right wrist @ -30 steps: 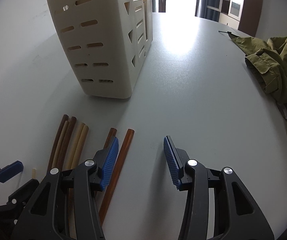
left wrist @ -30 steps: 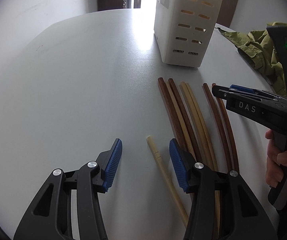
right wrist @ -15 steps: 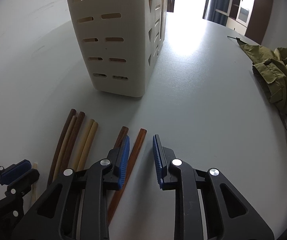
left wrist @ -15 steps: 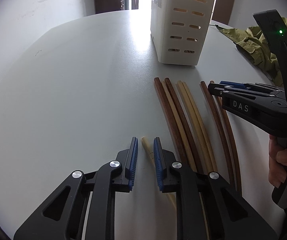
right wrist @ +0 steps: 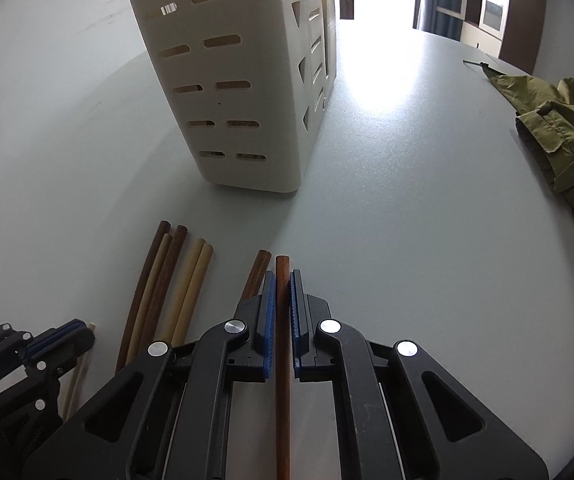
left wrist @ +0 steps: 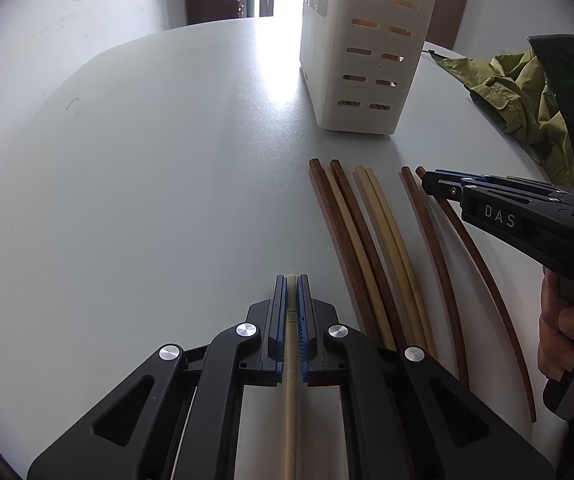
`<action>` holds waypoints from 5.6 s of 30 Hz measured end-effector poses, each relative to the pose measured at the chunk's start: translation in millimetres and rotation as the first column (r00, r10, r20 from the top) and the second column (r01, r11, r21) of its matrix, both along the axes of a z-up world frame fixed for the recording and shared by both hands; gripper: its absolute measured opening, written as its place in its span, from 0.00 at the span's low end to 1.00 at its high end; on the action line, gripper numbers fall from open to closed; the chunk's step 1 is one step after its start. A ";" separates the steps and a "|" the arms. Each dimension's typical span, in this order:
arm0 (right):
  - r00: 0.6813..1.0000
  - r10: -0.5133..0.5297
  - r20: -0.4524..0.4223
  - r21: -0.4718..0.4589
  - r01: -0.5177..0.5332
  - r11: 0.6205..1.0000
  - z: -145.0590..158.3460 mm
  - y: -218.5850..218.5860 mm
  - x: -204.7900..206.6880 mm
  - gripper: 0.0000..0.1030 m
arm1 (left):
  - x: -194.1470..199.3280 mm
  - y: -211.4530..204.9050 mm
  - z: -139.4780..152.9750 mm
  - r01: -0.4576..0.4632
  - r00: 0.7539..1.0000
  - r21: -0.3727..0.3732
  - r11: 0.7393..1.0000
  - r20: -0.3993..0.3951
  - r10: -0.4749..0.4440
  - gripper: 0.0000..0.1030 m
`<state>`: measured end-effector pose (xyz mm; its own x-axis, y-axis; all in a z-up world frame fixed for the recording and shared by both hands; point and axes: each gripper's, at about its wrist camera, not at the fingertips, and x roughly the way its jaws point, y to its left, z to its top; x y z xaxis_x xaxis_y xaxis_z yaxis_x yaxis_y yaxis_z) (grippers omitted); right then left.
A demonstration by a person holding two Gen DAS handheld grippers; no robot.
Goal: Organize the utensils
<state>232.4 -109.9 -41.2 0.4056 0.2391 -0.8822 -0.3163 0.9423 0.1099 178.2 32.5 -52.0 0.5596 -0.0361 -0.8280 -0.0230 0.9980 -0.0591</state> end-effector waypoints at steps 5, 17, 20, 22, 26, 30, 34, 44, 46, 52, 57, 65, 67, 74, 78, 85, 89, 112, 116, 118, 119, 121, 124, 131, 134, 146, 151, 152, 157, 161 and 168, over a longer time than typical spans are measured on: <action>0.999 0.008 0.039 0.041 -0.010 0.999 18.4 -5.5 -1.6 0.07 | -3.9 0.6 16.0 0.004 0.999 -0.014 1.000 0.044 -0.003 0.04; 0.982 0.020 0.190 0.140 -0.047 0.989 77.2 -19.1 -6.0 0.07 | -8.1 3.8 73.2 0.001 0.977 -0.046 0.999 0.212 0.009 0.04; 0.974 0.030 0.226 0.175 -0.071 0.982 93.4 -21.9 -8.3 0.07 | -4.3 -2.7 88.3 0.012 0.968 -0.030 0.999 0.249 -0.004 0.04; 0.966 0.040 0.255 0.179 -0.088 0.980 107.7 -15.5 -16.2 0.07 | -2.1 -6.5 97.7 0.015 0.963 -0.021 1.000 0.269 -0.009 0.04; 0.954 0.040 0.298 0.183 -0.098 0.978 124.0 -17.8 -14.0 0.07 | 3.2 -11.4 114.0 0.009 0.950 0.000 1.000 0.311 -0.008 0.04; 0.942 0.033 0.333 0.200 -0.105 0.974 136.4 -21.5 -13.0 0.07 | 6.8 -21.7 127.2 0.013 0.937 0.031 0.999 0.349 -0.023 0.04; 0.934 0.020 0.357 0.220 -0.105 0.970 146.2 -29.0 -11.7 0.07 | 7.5 -31.3 139.0 0.023 0.922 0.046 0.999 0.386 -0.039 0.04; 0.903 -0.001 0.429 0.266 -0.125 0.956 170.1 -46.9 -9.1 0.07 | 8.7 -50.2 166.5 0.063 0.871 0.083 0.995 0.482 -0.095 0.04; 0.895 0.001 0.446 0.260 -0.131 0.957 172.1 -46.6 -6.5 0.07 | 10.5 -50.3 170.2 0.071 0.865 0.080 0.994 0.492 -0.102 0.04; 0.883 -0.008 0.470 0.266 -0.133 0.955 174.0 -48.5 5.6 0.07 | 22.7 -52.4 180.6 0.079 0.843 0.081 0.994 0.526 -0.110 0.04; 0.861 -0.026 0.509 0.306 -0.153 0.940 181.1 -50.9 14.6 0.07 | 35.5 -52.3 182.9 0.090 0.838 0.083 0.993 0.533 -0.120 0.04; 0.819 -0.036 0.573 0.341 -0.199 0.919 200.9 -46.8 25.1 0.07 | 50.2 -41.5 202.5 0.094 0.807 0.037 0.995 0.582 -0.098 0.04; 0.802 -0.042 0.596 0.349 -0.211 0.913 207.1 -46.7 26.0 0.07 | 49.5 -37.6 210.3 0.090 0.791 0.026 0.996 0.606 -0.087 0.04; 0.735 -0.074 0.674 0.387 -0.266 0.883 222.3 -49.5 28.7 0.07 | 49.0 -30.3 228.7 0.086 0.742 -0.010 0.996 0.668 -0.057 0.04; 0.700 -0.104 0.707 0.409 -0.284 0.867 227.6 -53.3 33.6 0.07 | 47.0 -31.7 237.8 0.088 0.709 -0.020 0.996 0.704 -0.049 0.04; 0.630 -0.176 0.757 0.452 -0.310 0.836 233.8 -62.2 42.0 0.07 | 37.1 -29.4 250.9 0.072 0.625 -0.047 0.996 0.781 -0.009 0.04; 0.557 -0.185 0.810 0.422 -0.335 0.842 241.4 -64.2 39.6 0.07 | 34.9 -28.6 254.5 0.062 0.581 -0.077 0.995 0.814 0.027 0.04; 0.547 -0.209 0.811 0.449 -0.351 0.822 212.8 -57.6 74.9 0.07 | 93.3 -35.6 214.8 -0.011 0.674 -0.053 0.999 0.737 0.047 0.04; 0.571 -0.190 0.799 0.441 -0.341 0.830 204.7 -53.7 75.1 0.07 | 98.6 -29.9 205.8 -0.011 0.699 -0.067 0.998 0.713 0.056 0.04; 0.580 -0.193 0.792 0.447 -0.334 0.830 200.9 -53.2 74.7 0.07 | 101.6 -27.5 202.5 -0.011 0.711 -0.075 0.997 0.701 0.060 0.04; 0.587 -0.189 0.787 0.449 -0.335 0.828 199.9 -52.2 74.6 0.07 | 102.4 -25.7 199.5 -0.011 0.718 -0.079 0.997 0.693 0.063 0.04; 0.586 -0.179 0.790 0.433 -0.327 0.840 196.7 -49.5 72.7 0.07 | 104.0 -24.9 195.7 -0.012 0.728 -0.080 0.997 0.682 0.064 0.04; 0.592 -0.163 0.789 0.413 -0.316 0.854 191.4 -46.8 71.2 0.07 | 104.6 -26.1 192.1 -0.013 0.735 -0.071 0.997 0.676 0.057 0.04; 0.605 -0.145 0.783 0.389 -0.294 0.873 183.5 -46.2 70.3 0.07 | 100.7 -27.8 185.0 -0.007 0.753 -0.050 0.999 0.657 0.038 0.04; 0.621 -0.144 0.771 0.391 -0.282 0.876 181.3 -45.9 72.6 0.07 | 101.3 -28.1 181.8 -0.006 0.761 -0.041 0.999 0.648 0.031 0.04; 0.666 -0.115 0.737 0.374 -0.261 0.890 172.9 -45.0 75.4 0.08 | 105.4 -27.5 175.1 0.005 0.799 -0.023 1.000 0.601 0.010 0.04; 0.683 -0.109 0.722 0.375 -0.254 0.891 173.7 -46.3 77.3 0.16 | 103.4 -24.6 176.5 -0.006 0.802 -0.029 1.000 0.597 0.022 0.12; 0.683 -0.111 0.722 0.376 -0.252 0.892 173.9 -47.3 77.2 0.21 | 102.3 -23.1 177.2 -0.008 0.801 -0.033 0.999 0.597 0.026 0.13; 0.694 -0.125 0.710 0.382 -0.230 0.895 171.4 -52.9 75.5 0.21 | 94.6 -17.7 180.7 -0.018 0.798 -0.036 0.999 0.602 0.036 0.15; 0.704 -0.125 0.699 0.375 -0.212 0.903 169.9 -53.3 72.5 0.21 | 90.7 -16.6 180.7 -0.023 0.801 -0.030 0.999 0.597 0.036 0.18; 0.719 -0.124 0.683 0.352 -0.176 0.919 164.5 -54.9 61.1 0.28 | 81.6 -15.9 173.7 -0.023 0.817 -0.010 1.000 0.576 0.024 0.19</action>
<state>293.6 -164.8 123.3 0.8425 0.4990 -0.2029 -0.4672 0.8644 0.1859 259.8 16.6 121.6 0.9351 -0.0184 -0.3539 -0.0073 0.9974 -0.0712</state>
